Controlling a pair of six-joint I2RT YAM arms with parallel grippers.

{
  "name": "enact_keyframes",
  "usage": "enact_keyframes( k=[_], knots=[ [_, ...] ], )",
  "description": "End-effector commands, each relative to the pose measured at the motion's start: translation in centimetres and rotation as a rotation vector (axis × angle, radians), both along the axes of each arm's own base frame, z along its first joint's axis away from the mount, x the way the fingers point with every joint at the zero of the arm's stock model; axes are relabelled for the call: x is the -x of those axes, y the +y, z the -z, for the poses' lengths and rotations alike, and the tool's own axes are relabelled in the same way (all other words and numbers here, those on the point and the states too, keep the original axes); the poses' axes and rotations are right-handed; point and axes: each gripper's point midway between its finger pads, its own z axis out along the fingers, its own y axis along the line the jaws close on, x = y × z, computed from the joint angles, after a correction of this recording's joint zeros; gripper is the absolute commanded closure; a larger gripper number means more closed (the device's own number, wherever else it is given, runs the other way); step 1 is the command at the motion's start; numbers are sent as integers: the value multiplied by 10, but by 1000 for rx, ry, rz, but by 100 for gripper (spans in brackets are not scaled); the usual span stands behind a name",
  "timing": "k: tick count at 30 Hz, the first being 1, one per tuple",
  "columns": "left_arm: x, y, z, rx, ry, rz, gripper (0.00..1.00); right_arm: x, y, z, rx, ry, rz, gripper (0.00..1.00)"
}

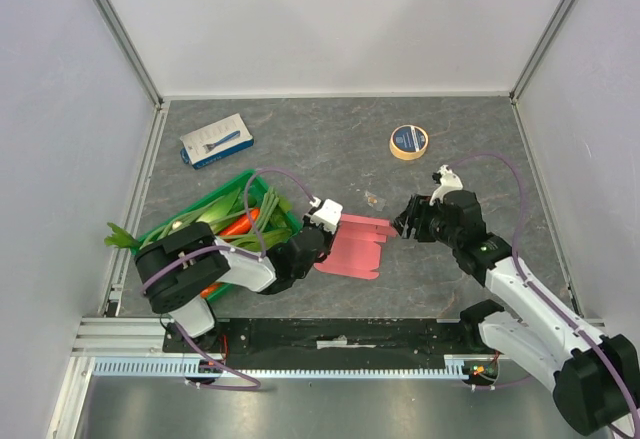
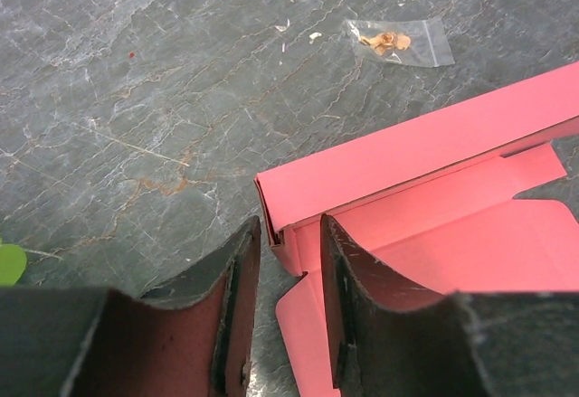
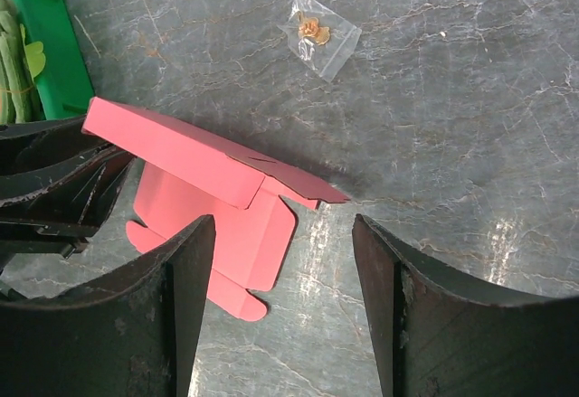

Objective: Fold the paper box

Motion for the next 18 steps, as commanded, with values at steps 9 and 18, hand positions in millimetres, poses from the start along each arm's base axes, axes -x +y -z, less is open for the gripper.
enact_keyframes(
  k=[9,18],
  knots=[
    [-21,-1,-22,50,-132,-76,77,-23,15,-19,7,-15,-63,41],
    [-25,11,-30,-1,-207,-124,96,-14,37,-44,35,55,-30,43]
  ],
)
